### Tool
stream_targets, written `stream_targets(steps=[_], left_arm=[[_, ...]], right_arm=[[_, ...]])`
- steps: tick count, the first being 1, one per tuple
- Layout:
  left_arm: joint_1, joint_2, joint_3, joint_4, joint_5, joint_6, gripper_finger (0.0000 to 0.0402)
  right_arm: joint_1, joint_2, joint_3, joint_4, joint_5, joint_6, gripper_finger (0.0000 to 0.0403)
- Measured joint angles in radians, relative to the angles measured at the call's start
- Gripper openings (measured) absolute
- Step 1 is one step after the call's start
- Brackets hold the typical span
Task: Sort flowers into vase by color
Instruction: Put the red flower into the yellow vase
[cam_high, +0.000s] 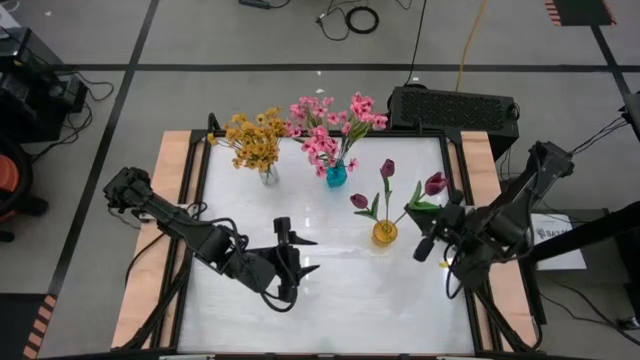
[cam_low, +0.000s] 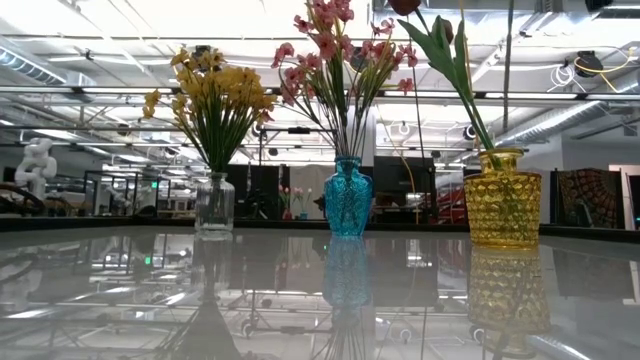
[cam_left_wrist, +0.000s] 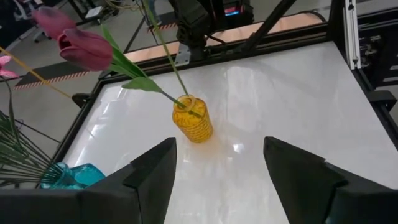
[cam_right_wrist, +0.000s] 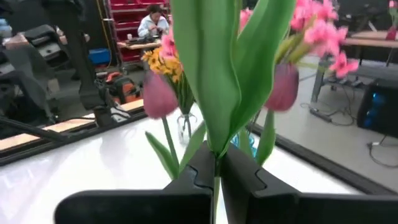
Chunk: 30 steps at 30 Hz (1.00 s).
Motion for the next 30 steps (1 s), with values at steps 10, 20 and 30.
stream_targets(steps=[10, 20, 30], left_arm=[[0.000, 0.000, 0.000, -0.002, 0.000, 0.001, 0.0246], [0.000, 0.000, 0.000, -0.002, 0.000, 0.002, 0.0246], [0.000, 0.000, 0.000, -0.002, 0.000, 0.002, 0.0246]], right_arm=[[0.004, 0.000, -0.112, 0.022, 0.048, 0.150, 0.0002], [0.004, 0.000, -0.153, 0.023, 0.042, 0.233, 0.0002], [0.004, 0.000, -0.256, 0.083, 0.044, 0.333, 0.0014]])
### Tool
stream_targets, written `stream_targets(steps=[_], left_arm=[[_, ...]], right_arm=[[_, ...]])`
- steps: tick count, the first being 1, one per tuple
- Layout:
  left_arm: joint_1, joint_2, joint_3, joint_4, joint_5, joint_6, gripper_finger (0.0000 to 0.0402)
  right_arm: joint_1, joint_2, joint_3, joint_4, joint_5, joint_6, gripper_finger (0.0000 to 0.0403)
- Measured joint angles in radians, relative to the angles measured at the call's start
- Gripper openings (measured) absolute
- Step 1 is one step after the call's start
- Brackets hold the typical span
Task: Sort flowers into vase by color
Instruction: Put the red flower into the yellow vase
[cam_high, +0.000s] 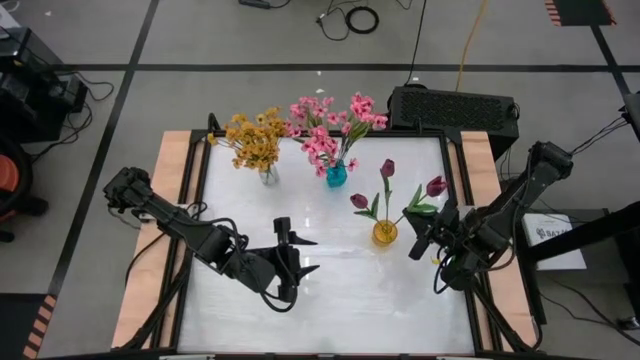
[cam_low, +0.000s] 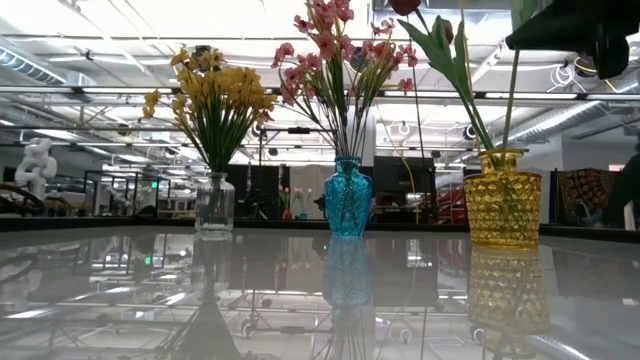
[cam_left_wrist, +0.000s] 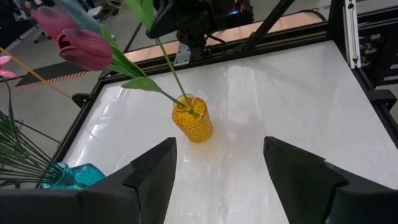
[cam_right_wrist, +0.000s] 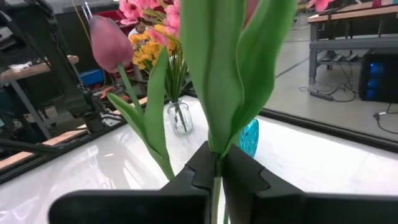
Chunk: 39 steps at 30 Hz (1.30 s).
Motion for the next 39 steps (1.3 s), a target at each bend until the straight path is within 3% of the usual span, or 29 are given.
stream_targets(steps=[13, 27, 33, 39], left_arm=[[0.003, 0.000, 0.000, 0.000, 0.000, 0.000, 0.0246], [0.003, 0.000, 0.000, -0.006, 0.000, 0.000, 0.0246], [0.003, 0.000, 0.000, -0.008, 0.000, -0.001, 0.0246], [0.002, 0.000, 0.000, -0.015, 0.000, -0.002, 0.0246]], right_arm=[[0.000, 0.000, -0.092, 0.146, -0.007, 0.000, 0.0055], [0.001, -0.027, -0.097, 0.165, -0.149, -0.052, 0.0195], [0.018, -0.125, -0.097, 0.164, -0.247, -0.163, 0.0251], [0.058, -0.284, -0.097, 0.164, -0.369, -0.348, 0.0265]])
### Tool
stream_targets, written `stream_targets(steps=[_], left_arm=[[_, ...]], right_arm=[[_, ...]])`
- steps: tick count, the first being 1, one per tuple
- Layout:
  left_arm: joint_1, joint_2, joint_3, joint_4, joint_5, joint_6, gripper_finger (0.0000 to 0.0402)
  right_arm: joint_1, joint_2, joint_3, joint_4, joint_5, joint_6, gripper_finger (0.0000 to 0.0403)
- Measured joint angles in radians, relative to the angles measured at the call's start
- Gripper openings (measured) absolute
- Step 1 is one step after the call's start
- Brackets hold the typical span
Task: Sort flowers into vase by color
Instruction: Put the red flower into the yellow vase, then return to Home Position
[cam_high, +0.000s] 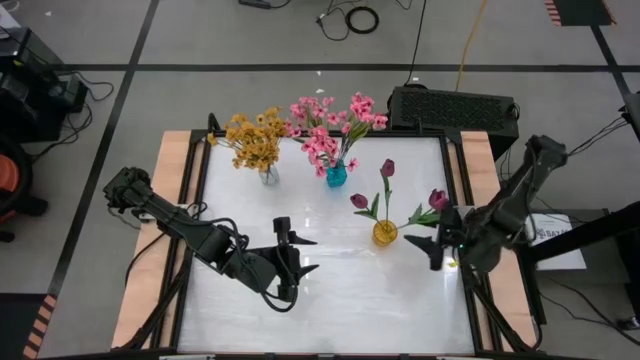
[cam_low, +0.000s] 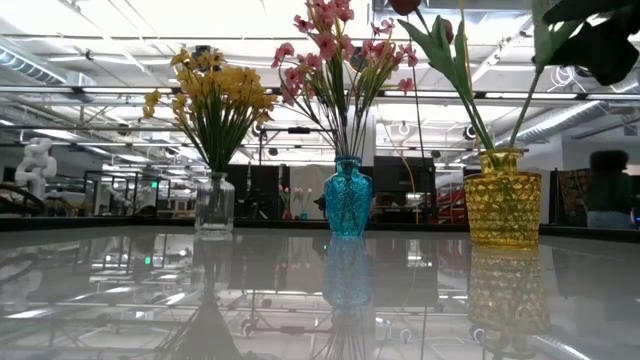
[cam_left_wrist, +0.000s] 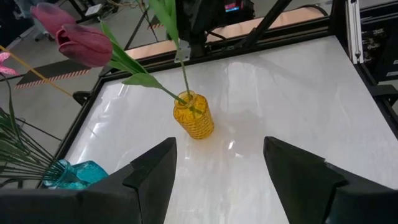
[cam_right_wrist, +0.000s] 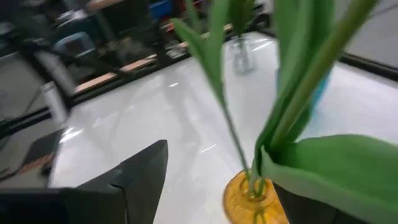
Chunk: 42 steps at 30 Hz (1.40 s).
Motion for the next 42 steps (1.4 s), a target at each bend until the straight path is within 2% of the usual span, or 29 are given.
stream_targets(steps=[4, 6, 12, 18, 22, 31, 35, 39, 42], left_arm=[[0.000, 0.000, 0.000, -0.009, 0.000, -0.001, 0.0246], [0.000, 0.000, 0.000, -0.009, 0.000, -0.006, 0.0246], [0.000, 0.000, 0.000, -0.007, 0.000, -0.009, 0.0246], [0.000, 0.000, 0.000, -0.008, 0.000, -0.019, 0.0246], [0.000, 0.000, 0.000, -0.008, 0.000, -0.019, 0.0246], [-0.002, 0.000, 0.000, -0.017, 0.000, -0.024, 0.0246], [-0.002, 0.000, 0.000, -0.018, 0.000, -0.026, 0.0246], [-0.003, 0.000, 0.000, -0.023, 0.000, -0.026, 0.0246], [-0.003, 0.000, 0.000, -0.023, 0.000, -0.026, 0.0246]], right_arm=[[0.026, -0.092, 0.001, -0.002, -0.093, -0.084, 0.0260], [0.033, -0.110, 0.001, -0.008, -0.104, -0.089, 0.0259], [0.010, -0.050, 0.002, -0.057, -0.054, -0.038, 0.0270], [-0.007, -0.003, 0.002, -0.142, -0.136, 0.027, 0.0309], [-0.007, -0.008, 0.002, -0.259, -0.160, 0.101, 0.0324], [0.057, -0.064, 0.002, -0.422, -0.177, 0.137, 0.0309], [0.095, -0.067, 0.002, -0.421, -0.136, 0.112, 0.0299], [0.148, -0.067, 0.002, -0.414, -0.036, 0.052, 0.0297], [0.166, -0.067, 0.002, -0.409, 0.021, 0.000, 0.0276]])
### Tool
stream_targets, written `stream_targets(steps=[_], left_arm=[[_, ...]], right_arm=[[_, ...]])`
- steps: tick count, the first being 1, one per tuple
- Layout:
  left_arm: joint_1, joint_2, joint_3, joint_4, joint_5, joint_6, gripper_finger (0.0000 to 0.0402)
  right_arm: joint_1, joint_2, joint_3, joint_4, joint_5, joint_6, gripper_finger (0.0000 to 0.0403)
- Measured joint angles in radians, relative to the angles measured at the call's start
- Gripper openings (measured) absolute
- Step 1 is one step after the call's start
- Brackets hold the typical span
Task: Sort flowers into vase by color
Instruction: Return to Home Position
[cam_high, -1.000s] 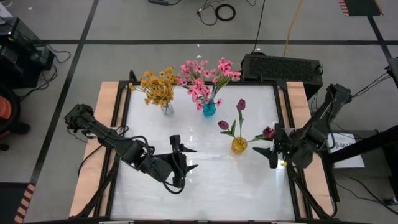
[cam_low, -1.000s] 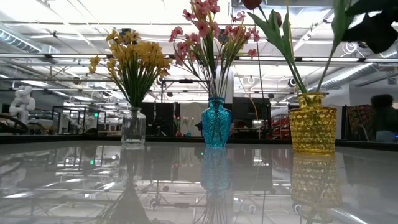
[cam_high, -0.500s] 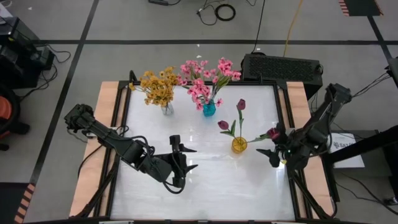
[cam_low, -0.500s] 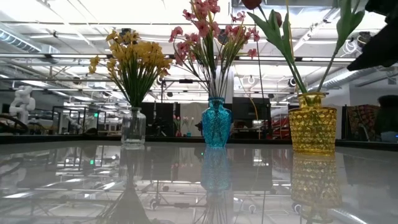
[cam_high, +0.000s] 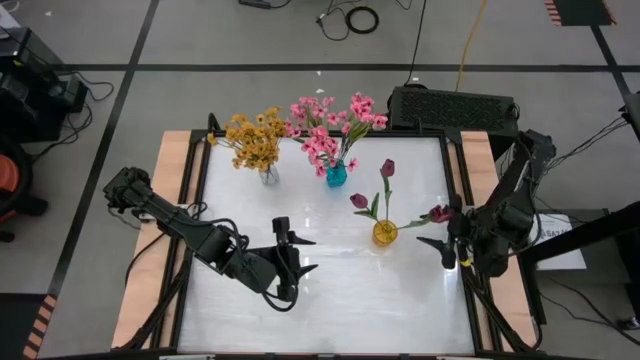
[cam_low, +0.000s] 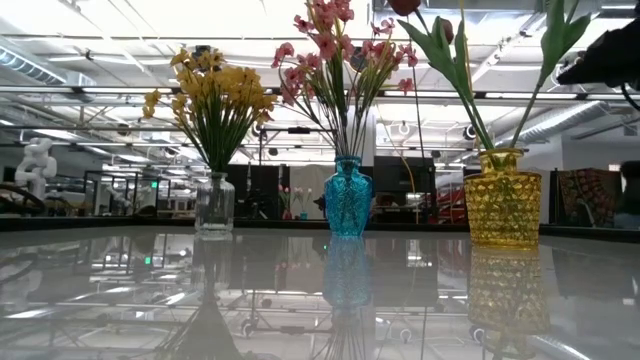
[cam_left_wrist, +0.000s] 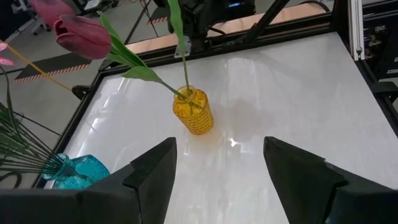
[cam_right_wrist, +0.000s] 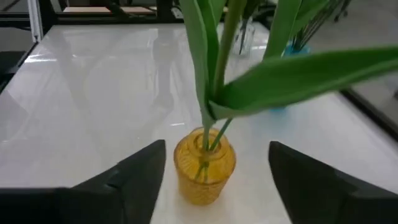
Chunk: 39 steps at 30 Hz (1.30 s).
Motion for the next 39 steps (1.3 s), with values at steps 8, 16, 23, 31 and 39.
stream_targets(steps=[8, 16, 23, 31, 39], left_arm=[[0.001, 0.000, 0.000, 0.001, 0.000, 0.000, 0.0246], [0.001, 0.000, 0.000, 0.001, 0.000, 0.000, 0.0246], [0.001, 0.000, 0.000, 0.001, 0.000, 0.000, 0.0246], [0.000, 0.000, 0.000, 0.001, 0.000, -0.027, 0.0246], [-0.019, 0.000, 0.000, -0.015, 0.000, -0.052, 0.0246]], right_arm=[[-0.012, 0.004, 0.000, 0.002, 0.004, -0.099, 0.0121], [0.007, -0.051, 0.000, 0.061, 0.000, -0.175, 0.0009], [0.013, -0.176, 0.133, 0.054, -0.241, -0.303, 0.0001], [0.012, -0.258, 0.309, -0.015, -0.251, -0.501, 0.0000], [0.012, -0.400, 0.361, -0.110, -0.253, -0.544, 0.0000]])
